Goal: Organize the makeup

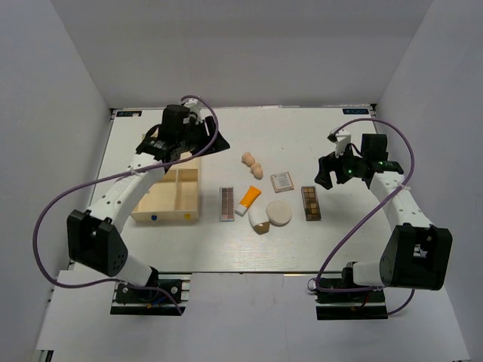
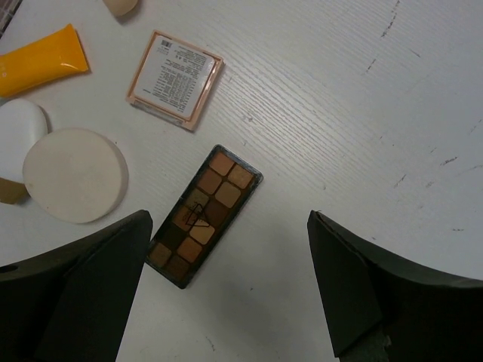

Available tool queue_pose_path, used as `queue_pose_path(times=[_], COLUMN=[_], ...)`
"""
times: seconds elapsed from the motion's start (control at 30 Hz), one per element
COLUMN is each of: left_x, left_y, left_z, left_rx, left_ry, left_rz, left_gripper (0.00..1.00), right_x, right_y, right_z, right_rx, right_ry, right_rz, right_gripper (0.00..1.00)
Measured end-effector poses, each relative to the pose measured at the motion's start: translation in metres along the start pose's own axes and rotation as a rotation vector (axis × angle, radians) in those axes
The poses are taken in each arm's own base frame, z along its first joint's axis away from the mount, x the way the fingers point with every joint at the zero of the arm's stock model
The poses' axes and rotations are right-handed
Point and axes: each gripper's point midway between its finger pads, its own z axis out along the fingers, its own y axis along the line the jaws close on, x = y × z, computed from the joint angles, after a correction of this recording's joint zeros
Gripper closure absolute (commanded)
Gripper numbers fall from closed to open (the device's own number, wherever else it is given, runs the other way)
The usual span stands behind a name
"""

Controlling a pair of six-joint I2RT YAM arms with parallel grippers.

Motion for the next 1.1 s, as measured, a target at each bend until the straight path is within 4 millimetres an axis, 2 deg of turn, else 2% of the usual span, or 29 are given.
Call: queue_pose_path(times=[0.07,0.1,0.17,0.23,0.3,0.33,0.37,0.4,0.43,0.47,0.53,0.6,0.73,0.9,1.1], left_x=[0.002,0.003,0.006,0.009,0.014,0.016,0.018,0.019,0.021,0.025,0.032,0.040,0.053,0.062,0.042], left_y=[-0.003,-0.005,-0.004,-0.003,-0.001,0.001,0.003,0.003,0.005,0.006,0.010,0.015,0.027,0.044,0.040], left_z=[0.013,0.020,0.035,0.049,0.066,0.074,0.082,0.092,0.102,0.111,0.129,0.147,0.171,0.180,0.193], left_rx=[-0.012,-0.017,-0.041,-0.074,-0.113,-0.133,-0.156,-0.174,-0.192,-0.207,-0.246,-0.288,-0.360,-0.437,-0.441], left_ry=[0.017,0.024,0.043,0.061,0.082,0.091,0.103,0.109,0.116,0.126,0.139,0.150,0.161,0.152,0.095], left_rz=[-0.005,-0.005,-0.010,-0.015,-0.026,-0.033,-0.039,-0.048,-0.055,-0.064,-0.084,-0.106,-0.156,-0.210,-0.237], left_gripper=[0.52,0.55,0.54,0.40,0.34,0.28,0.26,0.25,0.23,0.22,0.22,0.22,0.25,0.27,0.27], right_x=[0.001,0.001,0.002,0.004,0.010,0.015,0.019,0.024,0.028,0.032,0.037,0.037,0.033,0.031,0.030], right_y=[0.000,-0.001,-0.001,0.000,0.003,0.005,0.007,0.010,0.012,0.014,0.016,0.017,0.015,0.014,0.016], right_z=[-0.001,-0.002,-0.003,-0.004,-0.004,-0.004,-0.004,-0.004,-0.003,-0.002,-0.001,0.000,0.001,0.002,0.003], right_rx=[0.003,0.007,0.012,0.006,0.003,-0.001,-0.005,-0.009,-0.013,-0.016,-0.019,-0.019,-0.012,-0.009,-0.017], right_ry=[0.005,0.007,0.011,0.016,0.024,0.031,0.037,0.043,0.049,0.055,0.063,0.061,0.046,0.032,0.022], right_rz=[-0.011,-0.017,-0.030,-0.047,-0.046,-0.040,-0.035,-0.017,-0.009,0.001,0.023,0.034,0.035,0.042,0.050], right_gripper=[0.11,0.11,0.11,0.11,0.28,0.52,0.63,0.71,0.74,0.73,0.61,0.53,0.48,0.41,0.38])
